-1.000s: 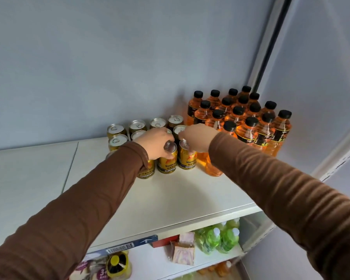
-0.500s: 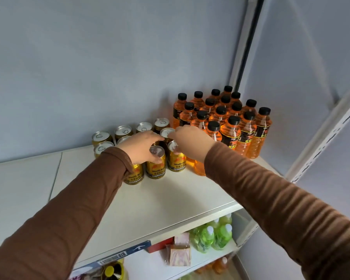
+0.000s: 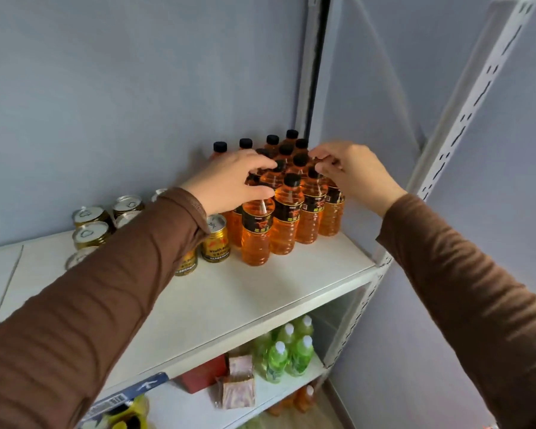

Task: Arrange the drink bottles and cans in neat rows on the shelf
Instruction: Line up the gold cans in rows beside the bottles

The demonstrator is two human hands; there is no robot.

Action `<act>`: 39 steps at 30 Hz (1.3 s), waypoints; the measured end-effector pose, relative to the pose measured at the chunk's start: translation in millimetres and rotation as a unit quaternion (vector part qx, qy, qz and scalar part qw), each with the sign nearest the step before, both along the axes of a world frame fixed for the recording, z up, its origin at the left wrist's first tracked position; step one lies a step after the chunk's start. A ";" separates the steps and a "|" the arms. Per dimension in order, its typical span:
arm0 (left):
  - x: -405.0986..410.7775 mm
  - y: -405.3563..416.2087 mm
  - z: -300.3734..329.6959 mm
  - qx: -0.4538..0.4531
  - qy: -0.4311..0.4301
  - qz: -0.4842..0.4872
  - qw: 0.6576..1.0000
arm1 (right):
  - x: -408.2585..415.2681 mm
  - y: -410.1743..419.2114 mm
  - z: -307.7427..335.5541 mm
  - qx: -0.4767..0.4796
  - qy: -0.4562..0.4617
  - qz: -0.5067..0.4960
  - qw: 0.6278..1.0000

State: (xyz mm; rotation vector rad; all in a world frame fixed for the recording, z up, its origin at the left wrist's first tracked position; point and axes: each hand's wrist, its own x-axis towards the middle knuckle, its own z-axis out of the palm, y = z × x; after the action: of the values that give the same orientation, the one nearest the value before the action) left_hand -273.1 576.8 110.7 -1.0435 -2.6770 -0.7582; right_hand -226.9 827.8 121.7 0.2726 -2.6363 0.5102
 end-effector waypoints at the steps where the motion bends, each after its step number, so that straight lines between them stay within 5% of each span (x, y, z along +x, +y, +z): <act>1: -0.6 13.2 2.5 -0.013 0.010 0.007 1.000 | -5.7 10.3 -0.3 0.018 -0.016 -0.010 1.000; 7: -8.7 78.5 1.5 -0.124 0.031 0.073 0.989 | -35.2 43.5 -0.2 0.130 -0.122 -0.001 0.984; 14: -9.8 99.4 -3.0 -0.147 0.055 0.172 0.973 | -60.4 51.1 -0.2 0.284 -0.123 -0.028 0.950; 26: 10.8 94.0 3.2 -0.099 -0.028 0.194 0.976 | -67.9 63.6 -1.9 0.208 -0.096 0.015 0.973; 30: 23.9 60.7 12.8 -0.117 0.005 0.230 0.966 | -64.3 53.3 2.5 0.124 -0.054 0.086 0.987; 39: 37.3 47.1 8.5 -0.136 0.003 0.255 0.957 | -60.1 28.6 -1.3 0.211 -0.121 0.074 0.967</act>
State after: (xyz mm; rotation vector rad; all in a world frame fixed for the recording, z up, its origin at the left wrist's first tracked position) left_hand -235.7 623.9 119.2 -0.3484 -2.9024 -0.2913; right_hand -287.1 856.4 120.5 0.5736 -2.9610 0.0154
